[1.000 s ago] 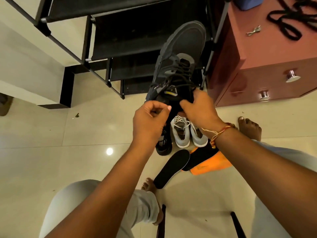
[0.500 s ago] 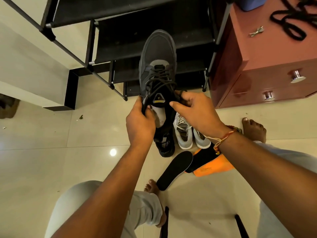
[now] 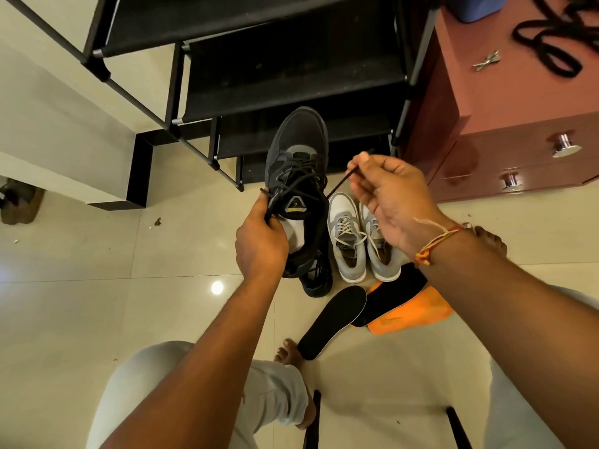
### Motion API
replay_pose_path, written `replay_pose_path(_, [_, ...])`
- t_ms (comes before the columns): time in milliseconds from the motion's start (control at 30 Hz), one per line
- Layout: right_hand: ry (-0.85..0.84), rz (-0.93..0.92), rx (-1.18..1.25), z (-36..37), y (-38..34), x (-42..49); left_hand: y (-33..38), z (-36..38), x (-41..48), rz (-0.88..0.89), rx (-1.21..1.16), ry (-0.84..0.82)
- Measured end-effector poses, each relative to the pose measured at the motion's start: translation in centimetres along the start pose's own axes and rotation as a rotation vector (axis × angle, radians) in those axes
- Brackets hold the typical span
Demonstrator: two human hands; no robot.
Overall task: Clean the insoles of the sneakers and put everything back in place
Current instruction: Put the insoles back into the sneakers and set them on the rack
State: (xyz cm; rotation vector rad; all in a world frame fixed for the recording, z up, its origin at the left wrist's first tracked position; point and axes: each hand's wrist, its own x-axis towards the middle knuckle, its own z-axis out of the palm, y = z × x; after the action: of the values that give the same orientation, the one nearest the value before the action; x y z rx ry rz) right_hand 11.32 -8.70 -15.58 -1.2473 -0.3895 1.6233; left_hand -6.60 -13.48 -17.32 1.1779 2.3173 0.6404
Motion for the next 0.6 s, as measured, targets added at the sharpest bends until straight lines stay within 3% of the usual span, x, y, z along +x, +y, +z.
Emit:
replay_pose_path(200, [-0.014,0.019,0.165,0.0,-0.1,0.1,0.0,0.5,-0.2,0.009,0.014,-0.023])
replay_pose_path(333, [-0.149,0.043,-0.287,0.1,2.2,-0.5,0.4,0.5,-0.8,0.018,-0.005,-0.033])
replay_pose_path(433, [-0.29,-0.022,-0.494,0.3,4.4,-1.3,1.0,0.2,-1.0,0.031,-0.062,-0.052])
replay_pose_path(600, [-0.095,-0.259,-0.887,0.2,5.1,-0.6,1.6,-0.1,-1.3,0.085,-0.199,-0.195])
